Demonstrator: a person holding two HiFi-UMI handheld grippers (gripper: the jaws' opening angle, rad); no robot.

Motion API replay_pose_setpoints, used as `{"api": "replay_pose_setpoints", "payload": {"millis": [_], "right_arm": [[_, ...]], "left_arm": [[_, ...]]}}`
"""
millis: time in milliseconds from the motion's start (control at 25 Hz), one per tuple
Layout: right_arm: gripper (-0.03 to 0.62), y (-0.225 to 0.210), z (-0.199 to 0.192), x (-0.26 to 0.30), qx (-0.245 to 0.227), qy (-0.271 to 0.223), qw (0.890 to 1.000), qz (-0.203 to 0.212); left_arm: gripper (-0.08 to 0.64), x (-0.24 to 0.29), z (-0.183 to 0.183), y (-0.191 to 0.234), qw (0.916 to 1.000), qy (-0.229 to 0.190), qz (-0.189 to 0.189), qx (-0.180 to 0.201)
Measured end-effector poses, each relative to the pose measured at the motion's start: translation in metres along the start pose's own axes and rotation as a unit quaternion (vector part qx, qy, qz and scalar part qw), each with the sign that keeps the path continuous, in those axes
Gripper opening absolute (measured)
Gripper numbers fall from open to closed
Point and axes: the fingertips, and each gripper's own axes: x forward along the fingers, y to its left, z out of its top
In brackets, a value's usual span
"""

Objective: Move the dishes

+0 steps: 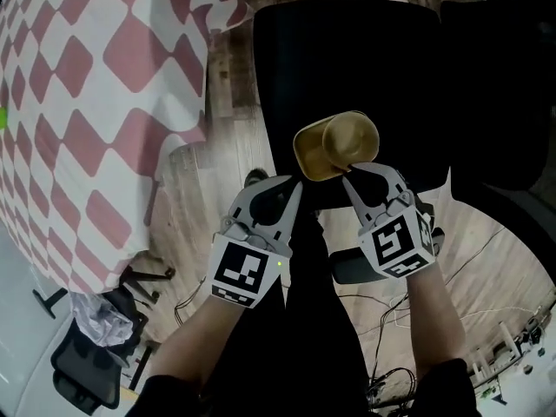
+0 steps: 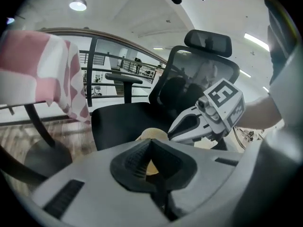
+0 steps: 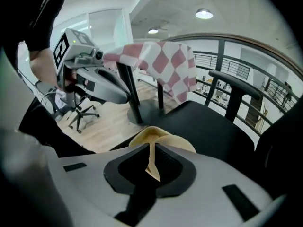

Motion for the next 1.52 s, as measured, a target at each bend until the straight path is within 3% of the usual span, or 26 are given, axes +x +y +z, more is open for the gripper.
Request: {"api": "replay_pose_setpoints", "payload": {"millis": [160,320,600,720,800,1080,1320,1520], "right_arm": [[0.041,0.004,-0.020,0.026,-0.038,0.062,0.997,0.019],[0.109,0.008,-0.035,0.045,-0.054,0.112,0.992,0.035],[0.106,0.004,-0.053,0.064,-0.088,0.172,0.981,0.015],[0.043,0.005,-0.051,0.066,-0.109,0.180,0.977,0.011],[0.035,0.005,-0.050,0.064,-0.136,0.188,0.973,0.000],[0.029,0.024,-0.019,0.001,-0.179,0.180,0.967,-0.031],[0.028,0.030,0.049,-0.070,-0.205,0.139,0.967,-0.063],[0.029,0.065,0.103,-0.131,-0.222,0.095,0.968,-0.064]], "left_arm": [[0.005,0.012,-0.017,0.006,0.9998,0.002,-0.002,-0.020],[0.005,0.011,-0.016,0.009,0.9995,-0.011,0.001,-0.028],[0.005,0.001,-0.017,0.011,0.9988,-0.022,0.009,-0.043],[0.005,-0.006,-0.021,0.008,0.9989,-0.018,0.008,-0.043],[0.005,-0.012,-0.022,0.006,0.9988,-0.018,0.010,-0.044],[0.005,-0.058,0.003,-0.006,0.9981,-0.019,0.026,-0.052],[0.005,-0.122,0.064,-0.023,0.9976,-0.043,0.046,-0.028],[0.005,-0.181,0.099,-0.057,0.9979,-0.045,0.047,-0.003]]}}
